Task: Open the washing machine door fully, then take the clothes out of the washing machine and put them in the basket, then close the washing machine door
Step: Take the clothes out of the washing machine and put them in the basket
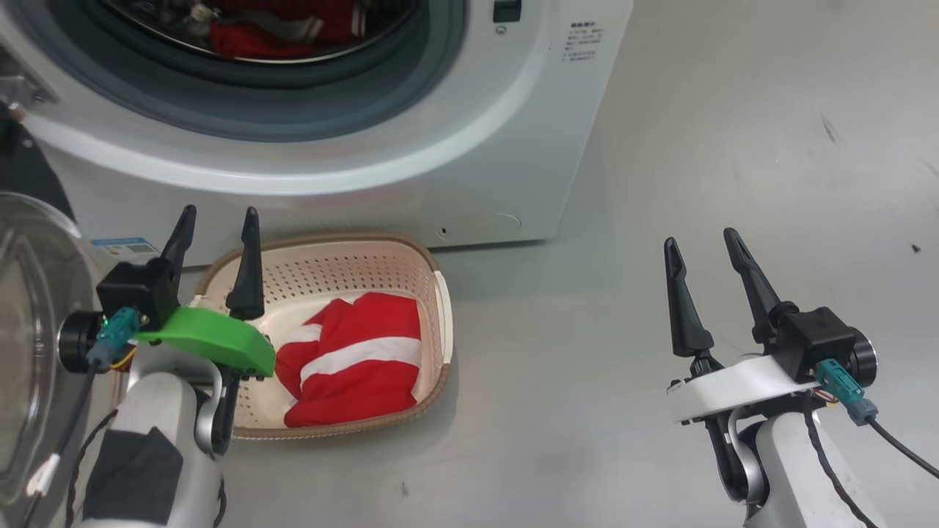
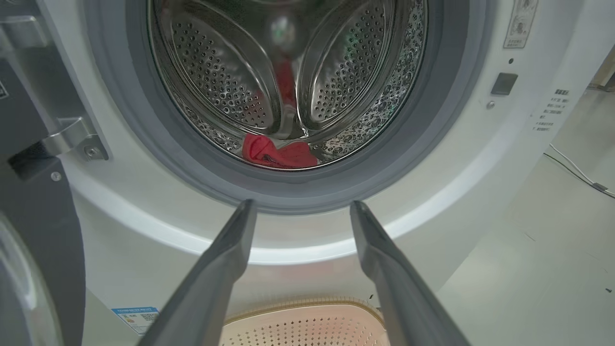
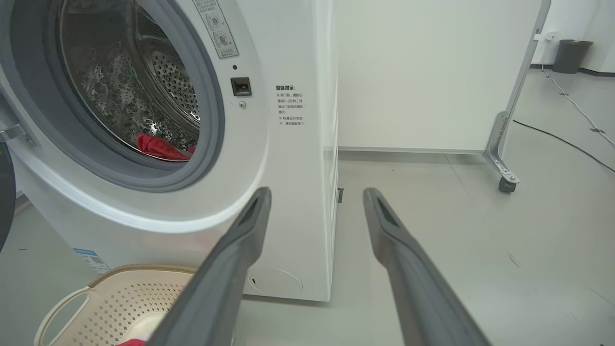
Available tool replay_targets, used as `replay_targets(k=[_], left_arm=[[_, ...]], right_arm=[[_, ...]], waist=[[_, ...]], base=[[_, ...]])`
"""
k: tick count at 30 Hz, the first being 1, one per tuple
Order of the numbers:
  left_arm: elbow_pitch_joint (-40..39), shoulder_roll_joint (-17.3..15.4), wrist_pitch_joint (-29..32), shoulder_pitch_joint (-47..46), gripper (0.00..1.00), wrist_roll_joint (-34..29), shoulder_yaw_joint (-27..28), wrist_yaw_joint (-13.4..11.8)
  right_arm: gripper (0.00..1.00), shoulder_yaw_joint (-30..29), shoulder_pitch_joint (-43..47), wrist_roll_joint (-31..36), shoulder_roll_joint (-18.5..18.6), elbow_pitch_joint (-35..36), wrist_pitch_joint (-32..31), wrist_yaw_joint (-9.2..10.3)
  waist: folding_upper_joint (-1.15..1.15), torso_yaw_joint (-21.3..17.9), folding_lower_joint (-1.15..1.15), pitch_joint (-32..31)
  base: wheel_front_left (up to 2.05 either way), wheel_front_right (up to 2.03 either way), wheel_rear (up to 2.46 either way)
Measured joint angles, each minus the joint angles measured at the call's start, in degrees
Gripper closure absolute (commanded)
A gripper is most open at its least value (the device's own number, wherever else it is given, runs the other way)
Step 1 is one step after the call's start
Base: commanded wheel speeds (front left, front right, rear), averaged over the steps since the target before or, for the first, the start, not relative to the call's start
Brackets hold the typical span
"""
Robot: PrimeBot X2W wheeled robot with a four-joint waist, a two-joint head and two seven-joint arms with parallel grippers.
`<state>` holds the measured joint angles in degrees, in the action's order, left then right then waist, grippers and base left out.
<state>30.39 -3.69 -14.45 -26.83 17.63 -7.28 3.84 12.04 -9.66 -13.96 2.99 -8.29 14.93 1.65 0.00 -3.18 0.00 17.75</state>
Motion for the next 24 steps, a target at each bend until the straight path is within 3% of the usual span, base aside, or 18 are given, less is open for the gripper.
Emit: replay_targets(k=[24], left_arm=[[-12.3,0.0,0.0,21.6,0.0,-3.1,-2.5,-1.5]], right_arm=[[0.0,-1.5,10.8,0.3,-0.4,-1.2,0.0,-0.05]], waist=[[0.0,4.4,0.0,-14.0]], base=[[0.0,0.0,0.0]])
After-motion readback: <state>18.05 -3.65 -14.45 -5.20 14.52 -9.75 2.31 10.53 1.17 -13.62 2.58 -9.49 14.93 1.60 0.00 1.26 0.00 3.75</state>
